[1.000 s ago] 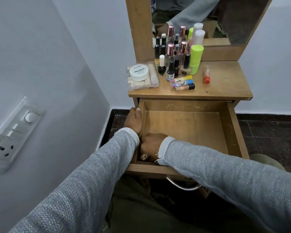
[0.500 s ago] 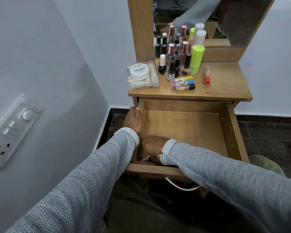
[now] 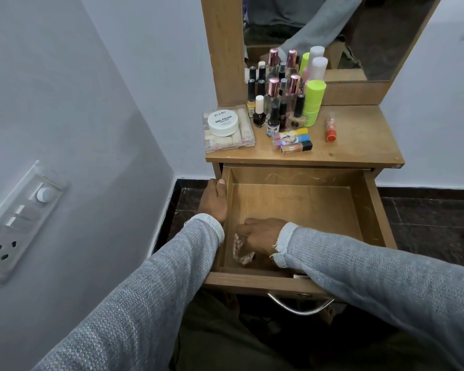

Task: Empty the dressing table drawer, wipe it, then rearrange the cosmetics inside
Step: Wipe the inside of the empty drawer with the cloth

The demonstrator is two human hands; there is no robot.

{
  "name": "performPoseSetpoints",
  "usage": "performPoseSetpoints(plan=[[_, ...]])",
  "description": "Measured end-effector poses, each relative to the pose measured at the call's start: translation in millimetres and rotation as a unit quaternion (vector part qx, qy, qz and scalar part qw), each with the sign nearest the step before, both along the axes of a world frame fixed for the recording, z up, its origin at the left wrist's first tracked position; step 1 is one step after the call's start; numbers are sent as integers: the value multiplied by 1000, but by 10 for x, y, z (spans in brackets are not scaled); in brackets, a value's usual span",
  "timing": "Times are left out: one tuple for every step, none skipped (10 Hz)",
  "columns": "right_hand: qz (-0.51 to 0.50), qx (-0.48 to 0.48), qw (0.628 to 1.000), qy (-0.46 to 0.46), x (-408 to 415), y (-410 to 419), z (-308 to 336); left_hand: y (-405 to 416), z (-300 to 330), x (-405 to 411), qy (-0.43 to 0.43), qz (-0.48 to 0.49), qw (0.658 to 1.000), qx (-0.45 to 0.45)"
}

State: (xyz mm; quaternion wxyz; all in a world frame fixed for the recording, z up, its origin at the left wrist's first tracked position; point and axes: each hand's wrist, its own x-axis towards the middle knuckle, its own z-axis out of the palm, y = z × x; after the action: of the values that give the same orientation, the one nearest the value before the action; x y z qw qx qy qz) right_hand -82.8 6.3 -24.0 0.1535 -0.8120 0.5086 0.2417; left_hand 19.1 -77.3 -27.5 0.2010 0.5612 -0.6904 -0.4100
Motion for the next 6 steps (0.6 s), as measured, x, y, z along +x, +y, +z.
performPoseSetpoints(plan=[[-19, -65, 998, 14, -161, -120, -123, 9, -18, -11, -3, 5, 1000, -8], [-106, -113, 988, -28, -131, -222, 19, -16, -61, -11, 6, 5, 1000, -15], [-90, -184, 978, -35, -137, -322, -24, -21, -51, -4, 9, 0, 1000, -25], [-132, -156, 979, 5, -214, -292, -140, -37, -73, 0, 12, -4, 1000, -17], [-134, -183, 973, 43, -255, -269, -147, -50, -98, -6, -5, -7, 999, -36], [-66, -310, 946, 71, -278, -364, -190, -38, -89, -14, -39, -14, 997, -58]])
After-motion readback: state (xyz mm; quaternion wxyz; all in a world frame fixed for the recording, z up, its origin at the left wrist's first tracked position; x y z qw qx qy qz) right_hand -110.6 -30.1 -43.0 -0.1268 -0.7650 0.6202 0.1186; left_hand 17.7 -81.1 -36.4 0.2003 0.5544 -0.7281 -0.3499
